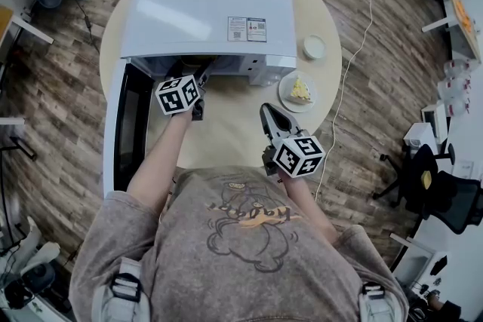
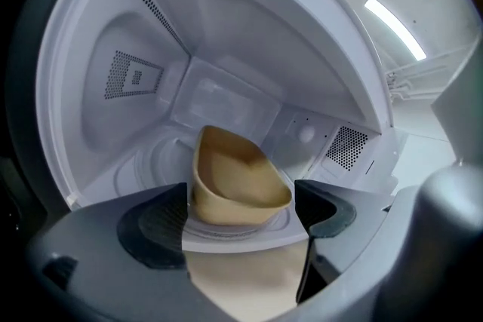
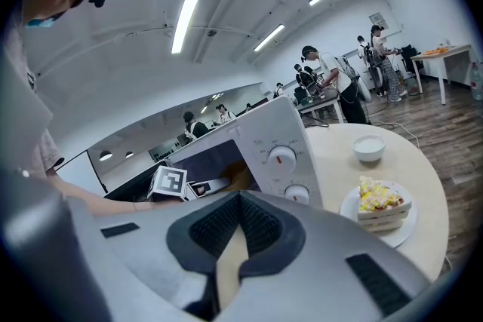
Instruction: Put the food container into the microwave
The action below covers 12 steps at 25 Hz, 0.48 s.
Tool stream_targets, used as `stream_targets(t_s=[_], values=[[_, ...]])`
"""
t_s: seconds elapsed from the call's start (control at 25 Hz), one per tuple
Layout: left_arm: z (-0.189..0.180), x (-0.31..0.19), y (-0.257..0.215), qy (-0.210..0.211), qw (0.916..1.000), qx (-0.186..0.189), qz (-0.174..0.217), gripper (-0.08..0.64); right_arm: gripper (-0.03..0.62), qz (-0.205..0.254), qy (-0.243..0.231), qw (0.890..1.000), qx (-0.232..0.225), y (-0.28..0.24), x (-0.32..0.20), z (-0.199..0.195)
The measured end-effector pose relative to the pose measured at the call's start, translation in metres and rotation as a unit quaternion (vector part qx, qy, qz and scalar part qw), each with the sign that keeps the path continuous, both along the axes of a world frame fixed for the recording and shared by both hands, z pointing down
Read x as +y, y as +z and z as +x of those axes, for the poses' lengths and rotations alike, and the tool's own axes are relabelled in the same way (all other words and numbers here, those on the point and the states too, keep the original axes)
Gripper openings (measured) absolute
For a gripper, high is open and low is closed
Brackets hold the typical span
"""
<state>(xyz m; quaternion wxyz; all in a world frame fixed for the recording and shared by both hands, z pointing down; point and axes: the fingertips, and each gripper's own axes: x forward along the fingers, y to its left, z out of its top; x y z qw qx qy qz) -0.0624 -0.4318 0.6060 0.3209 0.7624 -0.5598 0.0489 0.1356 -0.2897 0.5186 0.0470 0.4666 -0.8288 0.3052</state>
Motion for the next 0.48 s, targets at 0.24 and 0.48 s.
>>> stream_targets(t_s=[0.24,0.48], values=[[-0.006,0.006,-0.001,-0.011,0.9998,0.015,-0.005,0.431,0.0,-0.001,-0.003,1.0,-0.002,0.0,0.001,-0.001],[-0.007,0.019,-0.013,-0.014,0.9998,0.015,-0.003,0.43,0.0,0.002,-0.015,1.0,-0.001,-0.002,0.007,-0.004]])
